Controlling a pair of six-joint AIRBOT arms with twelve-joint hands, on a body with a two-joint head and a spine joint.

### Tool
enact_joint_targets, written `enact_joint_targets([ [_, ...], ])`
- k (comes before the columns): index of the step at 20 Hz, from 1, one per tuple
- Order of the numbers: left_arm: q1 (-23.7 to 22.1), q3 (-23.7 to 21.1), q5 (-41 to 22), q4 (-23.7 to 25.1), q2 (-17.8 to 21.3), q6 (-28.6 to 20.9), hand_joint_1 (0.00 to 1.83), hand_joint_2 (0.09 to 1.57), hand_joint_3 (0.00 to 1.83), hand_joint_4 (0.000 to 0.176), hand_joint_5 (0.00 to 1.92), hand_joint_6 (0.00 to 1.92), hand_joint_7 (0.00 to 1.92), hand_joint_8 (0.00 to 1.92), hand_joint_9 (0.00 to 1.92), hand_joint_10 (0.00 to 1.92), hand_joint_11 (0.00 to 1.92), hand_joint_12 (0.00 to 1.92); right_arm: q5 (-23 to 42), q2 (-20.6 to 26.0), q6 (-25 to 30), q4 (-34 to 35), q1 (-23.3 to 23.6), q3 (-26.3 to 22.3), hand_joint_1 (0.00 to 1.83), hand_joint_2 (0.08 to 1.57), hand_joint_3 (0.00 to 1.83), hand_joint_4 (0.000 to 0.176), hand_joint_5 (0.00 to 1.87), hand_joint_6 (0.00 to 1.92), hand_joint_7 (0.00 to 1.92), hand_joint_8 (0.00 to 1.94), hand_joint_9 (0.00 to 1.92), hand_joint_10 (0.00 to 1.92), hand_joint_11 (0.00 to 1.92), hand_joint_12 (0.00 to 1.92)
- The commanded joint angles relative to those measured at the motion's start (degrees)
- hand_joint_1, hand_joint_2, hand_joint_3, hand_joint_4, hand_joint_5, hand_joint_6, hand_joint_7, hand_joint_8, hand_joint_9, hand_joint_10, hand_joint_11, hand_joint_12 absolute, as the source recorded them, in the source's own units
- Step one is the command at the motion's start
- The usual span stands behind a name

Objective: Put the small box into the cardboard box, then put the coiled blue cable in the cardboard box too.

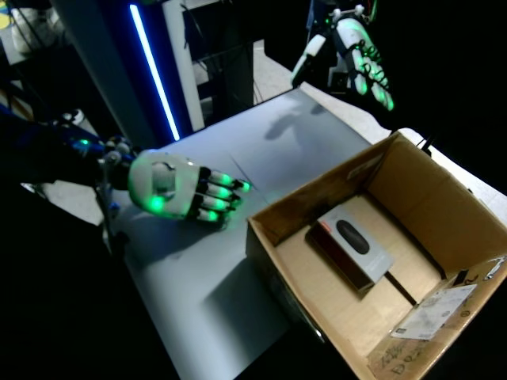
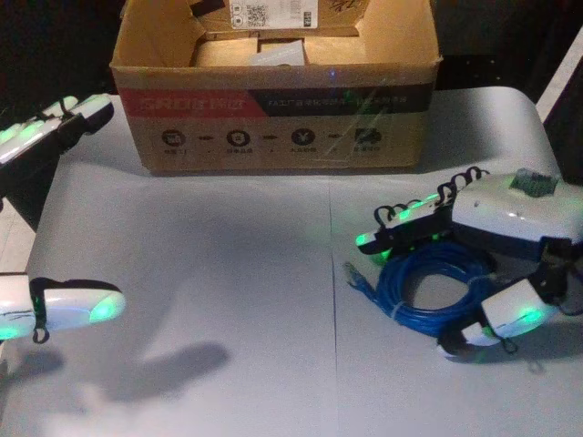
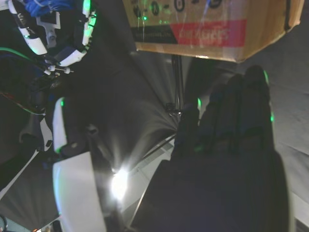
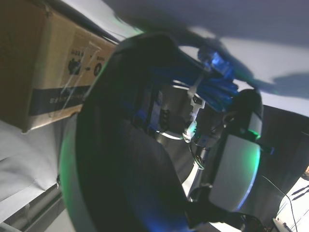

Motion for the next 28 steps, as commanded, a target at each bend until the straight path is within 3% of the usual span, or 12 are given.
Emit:
enact_joint_targets([
  [1, -0.2, 0.3, -7.3, -0.2, -0.4, -0.5, 0.73, 0.82, 0.00, 0.176, 0.07, 0.00, 0.00, 0.00, 0.00, 0.00, 0.03, 0.02, 3.0, 0.3, -0.2, 0.5, 0.1, -0.1, 1.16, 1.28, 0.01, 0.000, 0.69, 1.35, 0.69, 1.64, 0.84, 1.78, 1.02, 1.66],
  [4, -0.1, 0.3, -7.3, -0.2, -0.5, -0.6, 0.69, 0.81, 0.00, 0.176, 0.07, 0.00, 0.00, 0.00, 0.00, 0.00, 0.06, 0.04, 8.1, 2.8, -0.2, 1.1, 1.1, -1.9, 1.13, 1.31, 0.00, 0.000, 0.57, 1.58, 0.73, 1.52, 0.90, 1.65, 1.03, 1.57],
  [7, -0.1, 0.3, -7.3, -0.3, -0.6, -0.7, 0.72, 0.81, 0.00, 0.176, 0.07, 0.00, 0.00, 0.00, 0.00, 0.00, 0.03, 0.02, 13.3, 6.5, -0.2, 1.0, 3.3, -4.7, 1.17, 1.25, 0.00, 0.000, 0.65, 1.48, 0.83, 1.35, 1.00, 1.55, 1.12, 1.54],
  [10, -0.1, 0.3, -7.4, -0.4, -0.6, -0.7, 0.72, 0.81, 0.00, 0.176, 0.07, 0.00, 0.00, 0.00, 0.00, 0.00, 0.00, 0.00, 19.3, 9.8, -0.2, 1.0, 4.2, -7.0, 1.15, 1.30, 0.01, 0.000, 0.52, 1.64, 0.77, 1.45, 1.00, 1.61, 1.14, 1.64],
  [14, 0.1, 0.3, -7.9, -1.0, -0.8, -0.7, 0.64, 0.83, 0.01, 0.175, 0.06, 0.00, 0.00, 0.00, 0.00, 0.00, 0.01, 0.00, 26.8, 13.5, -0.1, 0.8, 7.4, -9.2, 1.14, 1.33, 0.00, 0.000, 0.48, 1.59, 0.76, 1.55, 0.93, 1.63, 1.03, 1.77],
  [15, 0.1, 0.3, -8.0, -1.0, -0.8, -0.7, 0.62, 0.84, 0.01, 0.176, 0.06, 0.00, 0.00, 0.00, 0.00, 0.00, 0.01, 0.00, 28.6, 14.1, 0.0, 0.8, 8.0, -9.5, 1.15, 1.33, 0.00, 0.000, 0.50, 1.55, 0.75, 1.62, 1.09, 1.75, 1.21, 1.88],
  [16, 0.1, 0.3, -8.0, -1.0, -0.8, -0.7, 0.61, 0.83, 0.00, 0.155, 0.05, 0.00, 0.00, 0.00, 0.00, 0.00, 0.00, 0.00, 31.0, 14.9, 0.1, 0.8, 8.7, -9.8, 0.99, 1.40, 0.02, 0.000, 0.50, 1.75, 0.96, 1.84, 1.29, 1.85, 1.42, 1.92],
  [17, 0.1, 0.3, -8.2, -1.0, -0.8, -0.7, 0.61, 0.83, 0.00, 0.140, 0.05, 0.00, 0.00, 0.00, 0.00, 0.00, 0.01, 0.01, 32.7, 15.6, 0.1, 0.8, 9.7, -10.0, 0.97, 1.41, 0.02, 0.000, 0.49, 1.77, 0.98, 1.88, 1.31, 1.86, 1.44, 1.92],
  [18, 0.1, 0.4, -8.4, -1.0, -0.8, -0.7, 0.62, 0.83, 0.00, 0.146, 0.06, 0.00, 0.00, 0.00, 0.00, 0.00, 0.01, 0.01, 33.0, 16.0, 0.1, 0.8, 10.8, -10.0, 0.97, 1.41, 0.02, 0.000, 0.49, 1.77, 0.98, 1.88, 1.31, 1.87, 1.44, 1.92],
  [20, 0.1, 0.4, -8.7, -1.0, -0.8, -0.7, 0.62, 0.81, 0.00, 0.171, 0.07, 0.01, 0.00, 0.00, 0.00, 0.00, 0.00, 0.00, 33.0, 16.2, 0.1, 1.7, 13.2, -9.3, 0.97, 1.41, 0.02, 0.000, 0.49, 1.78, 0.98, 1.88, 1.31, 1.87, 1.44, 1.92],
  [26, 0.0, 0.9, -8.6, -1.0, -1.2, -0.7, 0.63, 0.80, 0.00, 0.164, 0.09, 0.00, 0.00, 0.00, 0.00, 0.00, 0.01, 0.01, 32.5, 11.1, 0.1, 4.0, 20.2, -3.3, 0.97, 1.41, 0.01, 0.000, 0.48, 1.78, 0.98, 1.88, 1.31, 1.87, 1.44, 1.92],
  [28, -0.2, 1.1, -8.5, -1.0, -1.4, -0.7, 0.62, 0.80, 0.00, 0.174, 0.09, 0.00, 0.00, 0.00, 0.00, 0.00, 0.03, 0.01, 31.4, 8.4, 0.1, 6.3, 21.8, -0.4, 0.97, 1.41, 0.01, 0.000, 0.48, 1.78, 0.98, 1.88, 1.31, 1.87, 1.44, 1.92],
])
